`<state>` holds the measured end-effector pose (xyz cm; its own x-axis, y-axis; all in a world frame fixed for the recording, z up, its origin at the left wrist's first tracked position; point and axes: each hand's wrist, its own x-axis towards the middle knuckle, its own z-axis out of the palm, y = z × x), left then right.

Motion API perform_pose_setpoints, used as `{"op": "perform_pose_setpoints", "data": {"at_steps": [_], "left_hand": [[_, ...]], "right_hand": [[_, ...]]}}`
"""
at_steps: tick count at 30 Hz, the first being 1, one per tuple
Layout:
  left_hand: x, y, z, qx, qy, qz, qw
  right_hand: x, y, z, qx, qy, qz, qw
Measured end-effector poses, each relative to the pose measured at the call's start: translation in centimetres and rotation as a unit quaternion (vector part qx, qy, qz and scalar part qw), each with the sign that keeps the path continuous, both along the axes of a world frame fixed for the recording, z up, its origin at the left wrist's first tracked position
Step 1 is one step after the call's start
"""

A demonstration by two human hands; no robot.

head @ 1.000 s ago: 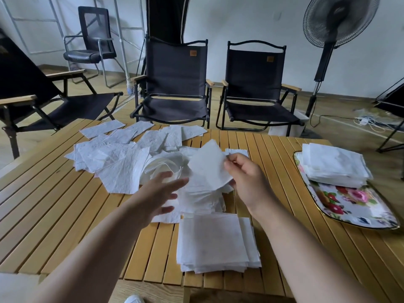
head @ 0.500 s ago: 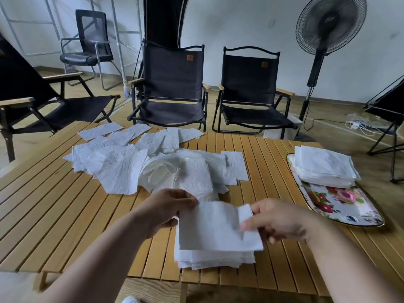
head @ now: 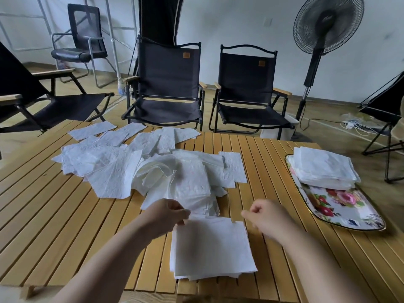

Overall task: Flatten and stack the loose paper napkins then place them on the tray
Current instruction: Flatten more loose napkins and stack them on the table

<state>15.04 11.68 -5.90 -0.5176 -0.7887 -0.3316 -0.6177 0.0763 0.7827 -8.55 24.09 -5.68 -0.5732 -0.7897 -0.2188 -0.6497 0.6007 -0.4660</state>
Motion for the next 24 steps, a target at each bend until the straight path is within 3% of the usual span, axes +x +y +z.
{"op": "perform_pose_setpoints", "data": {"at_steps": [2,6,13,19,24], "left_hand": [[-0.2,-0.6,0.1,-0.039,0.006,0.013,0.999],[-0.7,-1.5,0.4,-0.067,0.007,0.009,0.998],[-2.9,-1.6,1.4,-0.096,0.046,0.013,0.994],[-2.7,-1.0,0.3,-0.129,0.002,-0.020,0.991],[-1.8,-1.0,0.0,-0.135,-0.012,-0.029,0.990]], "right_hand": [[-0.5,-1.1,-1.4,-0.082,0.045,-0.021,0.995],[-1.3,-4.1,-3.1,-0.122,0.057,0.000,0.991],[-3.2,-7.4,-5.3,-0.048,0.086,0.010,0.995],[-4.0,-6.0,-5.2,-0.083,0.130,-0.058,0.986],[-3.5,-4.3,-4.0,-0.115,0.112,-0.036,0.986]]}}
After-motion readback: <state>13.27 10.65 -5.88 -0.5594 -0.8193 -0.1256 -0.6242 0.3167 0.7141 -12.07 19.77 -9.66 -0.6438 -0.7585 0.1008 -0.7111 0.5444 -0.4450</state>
